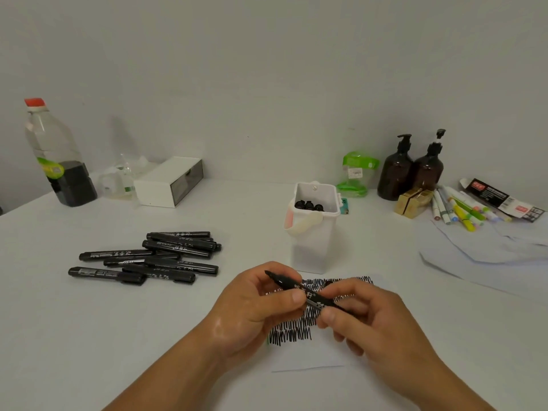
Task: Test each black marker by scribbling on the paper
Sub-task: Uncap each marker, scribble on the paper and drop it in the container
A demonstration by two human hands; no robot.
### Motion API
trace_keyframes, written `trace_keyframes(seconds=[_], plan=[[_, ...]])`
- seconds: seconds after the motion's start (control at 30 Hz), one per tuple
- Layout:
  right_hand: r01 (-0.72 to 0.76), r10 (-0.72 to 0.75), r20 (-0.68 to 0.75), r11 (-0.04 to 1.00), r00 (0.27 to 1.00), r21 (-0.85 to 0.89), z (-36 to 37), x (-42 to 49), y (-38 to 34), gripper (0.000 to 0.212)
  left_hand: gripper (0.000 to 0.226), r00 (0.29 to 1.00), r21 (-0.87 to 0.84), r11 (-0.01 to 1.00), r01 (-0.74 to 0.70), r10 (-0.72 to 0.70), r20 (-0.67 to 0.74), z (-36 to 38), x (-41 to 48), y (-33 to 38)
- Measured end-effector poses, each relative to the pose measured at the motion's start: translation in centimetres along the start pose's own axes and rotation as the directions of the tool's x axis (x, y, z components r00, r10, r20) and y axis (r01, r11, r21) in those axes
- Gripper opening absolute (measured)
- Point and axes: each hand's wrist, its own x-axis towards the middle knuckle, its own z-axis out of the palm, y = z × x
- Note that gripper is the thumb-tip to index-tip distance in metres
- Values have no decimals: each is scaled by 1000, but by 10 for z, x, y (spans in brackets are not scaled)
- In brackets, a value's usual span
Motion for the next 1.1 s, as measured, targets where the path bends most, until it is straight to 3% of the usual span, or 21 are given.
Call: trace_keyframes(seconds=[0.13, 0.27, 0.4, 0.47, 0.53, 0.63, 0.7, 0.83, 0.93, 1.1], plan=[[24, -7, -98, 985, 995, 173, -6, 2, 2, 33, 24, 999, 37, 998, -42, 43, -25, -1, 1, 0], [-1, 23, -58, 935, 998, 354, -2, 2, 5, 57, 28, 995, 140, 986, -93, 89, 35, 2, 2, -8], [16, 7, -55, 912, 998, 409, 5, 4, 10, 57, 40, 991, 185, 978, -95, 75, 114, -1, 3, -11], [30, 21, -99, 870, 995, 492, 1, 5, 12, 55, 49, 990, 324, 938, -124, 95, 103, -8, 3, -6], [18, 45, -103, 839, 994, 543, -7, 5, 14, 36, 50, 983, 634, 753, -175, 171, 67, -18, 3, 0], [-23, 82, -113, 894, 990, 447, -15, 5, 20, 20, 49, 962, 916, 337, -219, 232, 145, -25, 2, 1], [-58, 105, -116, 936, 988, 346, -15, 5, 22, 22, 52, 963, 946, 215, -241, 174, 206, -25, 3, -2], [-112, 123, -107, 988, 987, 106, -7, 4, 22, 31, 62, 968, 963, 118, -243, 97, 232, -23, 4, -12], [-124, 113, -139, 989, 984, -76, -4, 5, 23, 11, 66, 969, 968, 71, -240, 74, 235, -24, 5, -16], [-91, 39, -161, 939, 986, -331, -2, 4, 24, 14, 70, 970, 969, 53, -241, 56, 238, -26, 6, -19]])
